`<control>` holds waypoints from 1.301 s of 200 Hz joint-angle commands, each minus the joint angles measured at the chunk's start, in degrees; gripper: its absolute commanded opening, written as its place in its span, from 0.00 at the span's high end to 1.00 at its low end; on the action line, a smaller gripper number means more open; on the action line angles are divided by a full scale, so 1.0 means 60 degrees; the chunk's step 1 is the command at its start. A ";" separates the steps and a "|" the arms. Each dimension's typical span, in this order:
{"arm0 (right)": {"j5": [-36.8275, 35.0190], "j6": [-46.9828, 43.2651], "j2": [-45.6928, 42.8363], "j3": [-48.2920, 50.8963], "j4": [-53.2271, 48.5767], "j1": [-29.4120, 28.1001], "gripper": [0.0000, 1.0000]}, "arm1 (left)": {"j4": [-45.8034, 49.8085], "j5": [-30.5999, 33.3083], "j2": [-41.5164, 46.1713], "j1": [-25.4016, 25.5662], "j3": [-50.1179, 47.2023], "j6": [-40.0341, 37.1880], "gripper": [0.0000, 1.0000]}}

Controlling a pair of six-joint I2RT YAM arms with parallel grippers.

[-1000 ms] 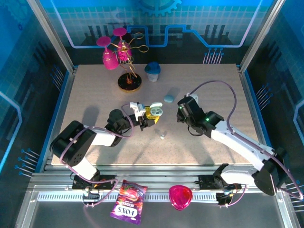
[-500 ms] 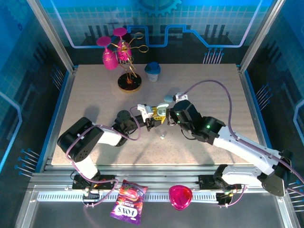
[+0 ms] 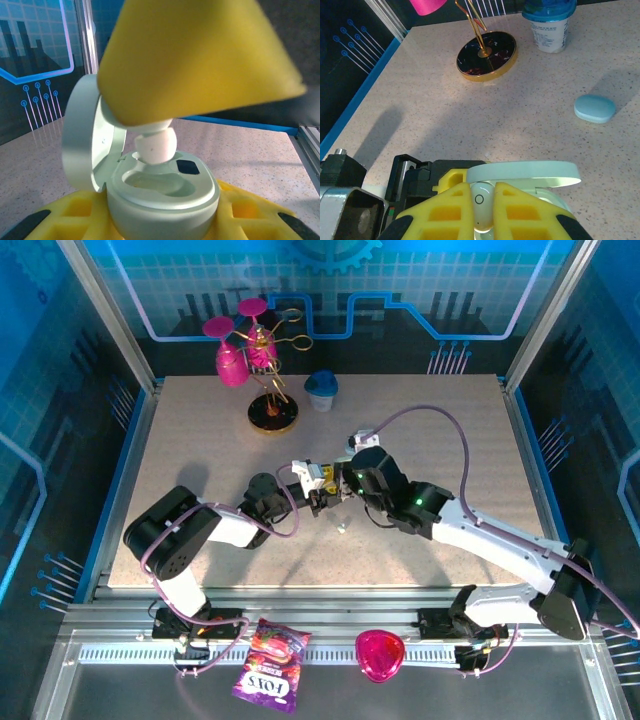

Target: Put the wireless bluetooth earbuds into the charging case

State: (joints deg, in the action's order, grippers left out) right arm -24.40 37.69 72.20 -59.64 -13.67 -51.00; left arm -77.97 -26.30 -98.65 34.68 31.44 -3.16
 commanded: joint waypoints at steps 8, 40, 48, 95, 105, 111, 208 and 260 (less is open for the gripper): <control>0.0062 0.0280 0.0193 0.0130 0.0311 -0.0142 0.89 | -0.0365 0.0182 -0.0006 0.0074 0.0226 -0.0135 0.83; -0.0059 0.0370 0.0166 0.0299 0.0170 -0.0186 0.89 | -0.0070 0.0214 0.0052 0.0065 0.0319 -0.0024 0.82; -0.0104 0.0397 0.0143 0.0353 0.0134 -0.0193 0.89 | -0.0119 0.0239 0.0036 0.0066 0.0312 -0.0001 0.82; -0.0297 0.0434 0.0137 0.0394 -0.0131 -0.0179 0.88 | -0.0116 0.0259 0.0043 0.0064 0.0355 0.0010 0.82; -0.0251 0.0440 0.0209 0.0385 -0.0138 -0.0172 0.88 | -0.0115 0.0253 0.0048 0.0056 0.0370 0.0027 0.82; -0.0224 0.0466 0.0236 0.0361 -0.0138 -0.0186 0.88 | -0.0123 0.0264 0.0064 0.0062 0.0383 0.0028 0.82; 0.0041 -0.0112 -0.0576 0.0448 -0.0162 -0.0119 0.49 | -0.0364 0.0425 -0.0015 0.0040 0.0378 0.0014 0.82; 0.0051 -0.0430 -0.2735 0.1483 -0.0036 0.0475 0.41 | -0.0378 0.0401 0.0365 -0.0263 -0.0048 -0.0001 0.82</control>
State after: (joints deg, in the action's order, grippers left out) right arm -23.35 35.86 61.73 -54.08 -14.39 -50.50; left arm -77.54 -24.62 -98.63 34.26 32.18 -2.98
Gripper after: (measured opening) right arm 0.584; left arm 0.365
